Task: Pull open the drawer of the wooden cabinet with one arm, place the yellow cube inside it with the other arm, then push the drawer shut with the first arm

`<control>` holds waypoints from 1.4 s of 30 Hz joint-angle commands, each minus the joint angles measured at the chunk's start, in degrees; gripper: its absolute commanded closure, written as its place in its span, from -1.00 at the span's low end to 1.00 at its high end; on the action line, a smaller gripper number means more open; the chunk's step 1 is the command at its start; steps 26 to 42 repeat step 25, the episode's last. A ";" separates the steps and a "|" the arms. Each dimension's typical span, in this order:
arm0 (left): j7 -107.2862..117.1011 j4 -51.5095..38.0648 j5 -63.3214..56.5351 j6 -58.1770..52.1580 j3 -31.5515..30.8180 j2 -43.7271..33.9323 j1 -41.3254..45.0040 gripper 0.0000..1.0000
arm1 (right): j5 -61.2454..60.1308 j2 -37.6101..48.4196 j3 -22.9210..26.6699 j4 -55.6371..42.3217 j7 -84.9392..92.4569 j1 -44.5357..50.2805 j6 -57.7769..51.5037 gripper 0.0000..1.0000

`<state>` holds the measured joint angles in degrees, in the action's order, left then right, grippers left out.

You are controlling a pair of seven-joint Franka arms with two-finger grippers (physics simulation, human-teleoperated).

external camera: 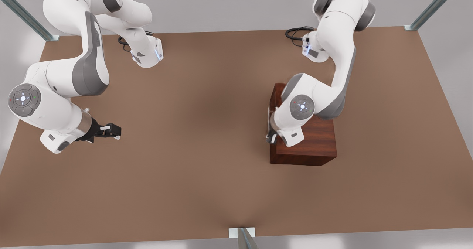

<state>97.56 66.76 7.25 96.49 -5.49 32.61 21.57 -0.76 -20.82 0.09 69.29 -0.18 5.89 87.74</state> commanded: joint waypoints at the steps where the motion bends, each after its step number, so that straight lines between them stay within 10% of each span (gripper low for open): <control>1: -52.89 -0.49 1.55 -10.70 0.48 -3.08 -6.98 -1.00 | -0.04 0.07 0.00 -0.03 0.53 0.00 -0.02 -1.00; 10: -96.77 6.28 -6.54 -14.66 1.45 -22.51 -17.62 -1.00 | -0.04 0.07 0.00 -0.03 0.53 0.00 -0.02 -1.00; 42: -96.86 5.92 -8.65 -13.69 1.98 -21.19 -16.48 -1.00 | -0.04 0.07 0.00 -0.03 1.23 -0.26 -0.02 -1.00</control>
